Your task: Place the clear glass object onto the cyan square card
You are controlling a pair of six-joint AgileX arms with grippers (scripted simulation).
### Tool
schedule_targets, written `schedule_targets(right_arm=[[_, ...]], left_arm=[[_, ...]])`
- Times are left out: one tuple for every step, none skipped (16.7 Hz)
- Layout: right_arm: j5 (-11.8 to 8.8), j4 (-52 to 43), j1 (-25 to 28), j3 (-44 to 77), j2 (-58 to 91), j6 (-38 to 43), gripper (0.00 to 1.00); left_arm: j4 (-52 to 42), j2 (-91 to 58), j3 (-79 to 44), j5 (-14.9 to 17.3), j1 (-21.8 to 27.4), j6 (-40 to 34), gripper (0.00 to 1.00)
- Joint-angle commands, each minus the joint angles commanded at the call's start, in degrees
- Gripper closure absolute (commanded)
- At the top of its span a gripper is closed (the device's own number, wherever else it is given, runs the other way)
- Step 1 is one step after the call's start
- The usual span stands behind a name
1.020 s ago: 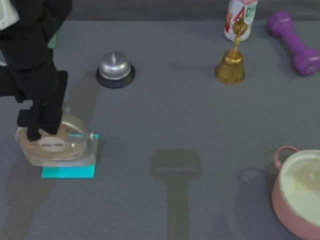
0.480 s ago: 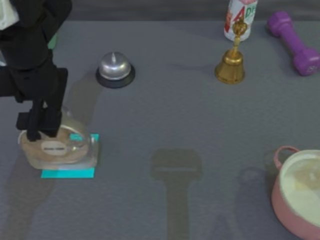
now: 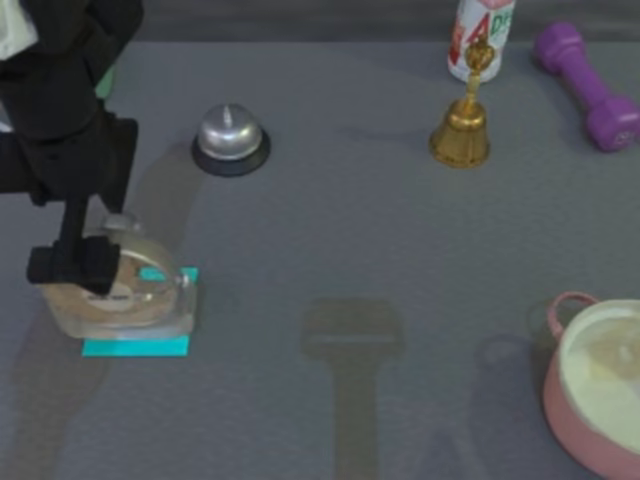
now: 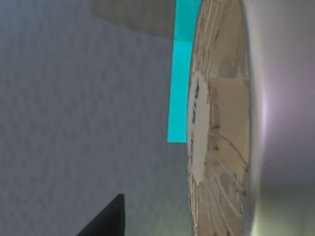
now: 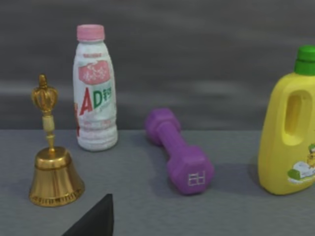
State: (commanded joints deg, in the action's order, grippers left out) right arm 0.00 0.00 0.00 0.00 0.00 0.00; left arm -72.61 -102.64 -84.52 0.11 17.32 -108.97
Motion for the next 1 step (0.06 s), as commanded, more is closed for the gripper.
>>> schedule_targets(right_arm=[[0.0, 0.0, 0.0, 0.0, 0.0, 0.0, 0.0]], left_arm=[[0.0, 0.0, 0.0, 0.0, 0.0, 0.0, 0.0]])
